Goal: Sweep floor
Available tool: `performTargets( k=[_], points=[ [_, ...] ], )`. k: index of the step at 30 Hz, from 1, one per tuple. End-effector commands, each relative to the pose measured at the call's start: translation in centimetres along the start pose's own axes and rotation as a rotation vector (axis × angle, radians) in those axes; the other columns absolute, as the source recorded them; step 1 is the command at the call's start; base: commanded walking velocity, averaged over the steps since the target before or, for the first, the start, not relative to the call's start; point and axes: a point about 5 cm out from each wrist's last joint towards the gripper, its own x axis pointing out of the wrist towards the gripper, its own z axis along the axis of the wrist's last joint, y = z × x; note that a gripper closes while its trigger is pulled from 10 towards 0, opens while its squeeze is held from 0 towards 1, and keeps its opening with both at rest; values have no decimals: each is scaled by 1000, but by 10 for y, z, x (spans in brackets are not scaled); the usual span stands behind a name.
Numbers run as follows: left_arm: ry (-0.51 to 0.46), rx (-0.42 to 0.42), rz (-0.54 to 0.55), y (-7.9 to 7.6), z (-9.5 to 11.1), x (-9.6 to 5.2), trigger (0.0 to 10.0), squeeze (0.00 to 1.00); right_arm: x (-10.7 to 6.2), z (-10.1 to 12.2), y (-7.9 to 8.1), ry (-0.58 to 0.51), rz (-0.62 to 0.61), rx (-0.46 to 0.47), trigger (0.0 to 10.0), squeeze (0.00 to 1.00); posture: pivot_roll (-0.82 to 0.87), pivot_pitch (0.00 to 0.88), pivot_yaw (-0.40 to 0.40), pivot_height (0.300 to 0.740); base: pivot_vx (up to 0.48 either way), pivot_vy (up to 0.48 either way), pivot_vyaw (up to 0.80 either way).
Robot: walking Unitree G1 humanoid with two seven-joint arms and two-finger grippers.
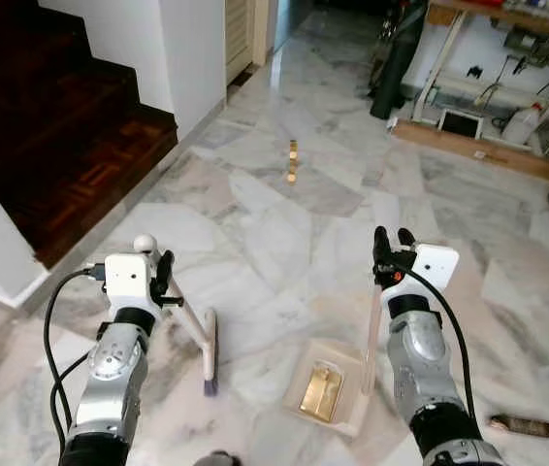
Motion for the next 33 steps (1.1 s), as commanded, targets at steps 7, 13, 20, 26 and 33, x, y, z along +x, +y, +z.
performTargets(
  k=[7,13,20,26,33],
  points=[
    [-64,3,-25,-5,17,5,10000,0,5,9,-2,-44,-9,0,10000,0,164,111,-59,740,0,263,0],
    [-59,5,-27,-4,17,4,10000,0,4,8,0,-39,-5,5,10000,0,167,120,-55,740,0,264,0],
    [-55,3,-26,-4,16,4,10000,0,4,7,2,-36,-1,8,10000,0,165,124,-56,740,0,265,0],
    [-50,-1,-28,-5,16,3,10000,0,5,8,1,-36,-1,8,10000,0,164,130,-54,740,0,264,0],
    [-52,0,-28,-5,16,3,10000,0,4,7,2,-33,0,10,10000,0,166,134,-54,740,0,284,0]
  ],
)
